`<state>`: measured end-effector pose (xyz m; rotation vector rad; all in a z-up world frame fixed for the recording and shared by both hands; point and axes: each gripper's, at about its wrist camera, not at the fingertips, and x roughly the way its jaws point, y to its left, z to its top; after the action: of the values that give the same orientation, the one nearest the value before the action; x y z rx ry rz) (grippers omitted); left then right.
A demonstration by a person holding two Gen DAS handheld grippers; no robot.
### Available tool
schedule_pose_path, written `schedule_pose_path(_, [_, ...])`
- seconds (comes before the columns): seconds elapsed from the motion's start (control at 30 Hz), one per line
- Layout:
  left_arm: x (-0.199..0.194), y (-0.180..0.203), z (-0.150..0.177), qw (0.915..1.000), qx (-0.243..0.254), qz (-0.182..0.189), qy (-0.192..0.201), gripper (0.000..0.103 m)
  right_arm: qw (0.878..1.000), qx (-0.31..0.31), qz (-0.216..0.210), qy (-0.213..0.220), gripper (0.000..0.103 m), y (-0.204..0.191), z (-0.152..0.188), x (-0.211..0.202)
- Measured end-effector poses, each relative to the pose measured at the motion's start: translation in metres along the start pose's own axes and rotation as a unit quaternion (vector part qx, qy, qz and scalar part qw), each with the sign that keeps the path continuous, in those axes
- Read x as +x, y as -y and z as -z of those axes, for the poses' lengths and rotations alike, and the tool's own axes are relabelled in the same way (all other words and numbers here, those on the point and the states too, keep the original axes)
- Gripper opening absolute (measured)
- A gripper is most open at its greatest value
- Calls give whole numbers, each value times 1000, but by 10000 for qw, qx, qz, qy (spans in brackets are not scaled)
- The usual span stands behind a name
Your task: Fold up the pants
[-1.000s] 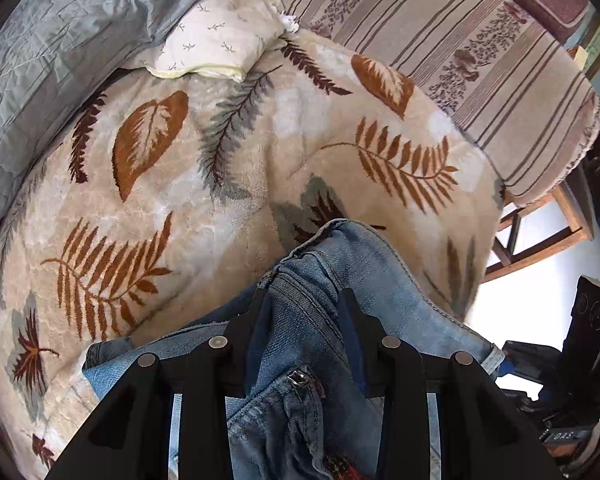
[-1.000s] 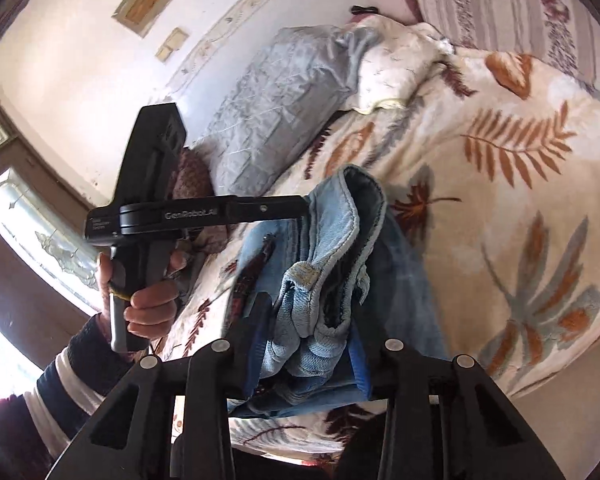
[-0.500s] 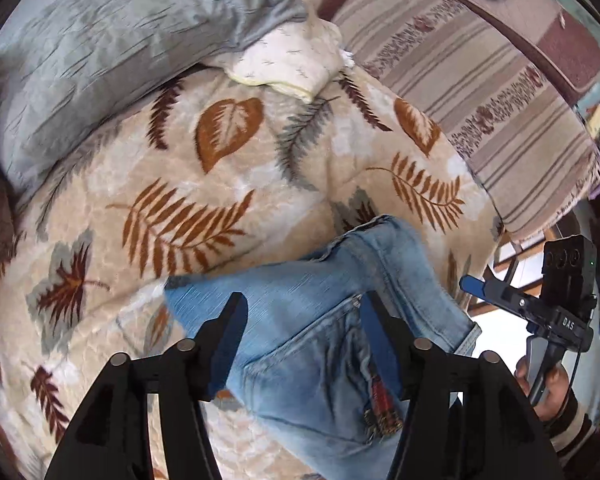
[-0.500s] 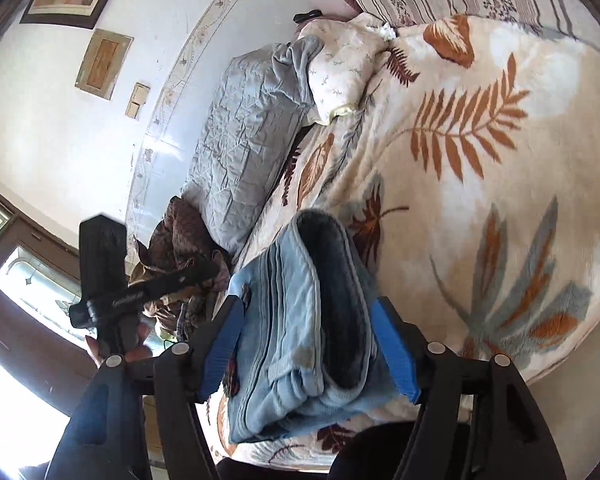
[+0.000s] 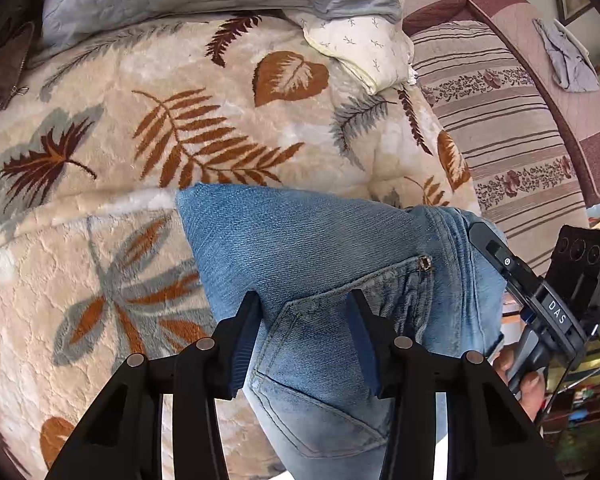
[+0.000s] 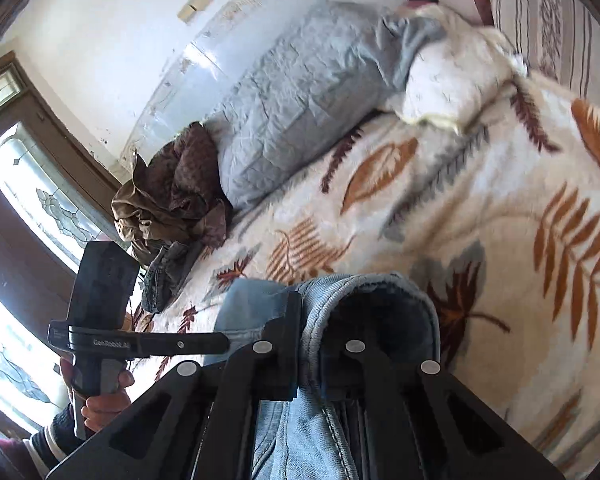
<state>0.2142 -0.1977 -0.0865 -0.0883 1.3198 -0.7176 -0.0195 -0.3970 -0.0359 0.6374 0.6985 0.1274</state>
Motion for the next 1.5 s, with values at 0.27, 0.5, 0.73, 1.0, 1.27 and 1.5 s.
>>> schedule_pose_path(0.27, [28,1,6,9996,-95,-240,-76,39,9939,528,657,-718,15,64,29,49])
schedule_pose_path(0.5, [-26,3,41,10000,10,26,4,41,9946,799,255,-604,36,56,24,-3])
schedule_pose_path(0.73, [-20,-6,102,9932,-279,1048,-412,57,9888,1213,-108,-857,58,53,72,-31])
schedule_pose_path(1.0, [-26,16,120,9993,256,180,-219,48,9936,-939,405,-472,23,-34,68,-60])
schedule_pose_path(1.27, [-2,28,134,9978,541,-294,-228,52,9917,-513,715,-936,24,23,106,-22])
schedule_pose_path(1.5, [-62,34,119,9971,700,-99,284,38,9974,161,396,-583,40,30,77,-58])
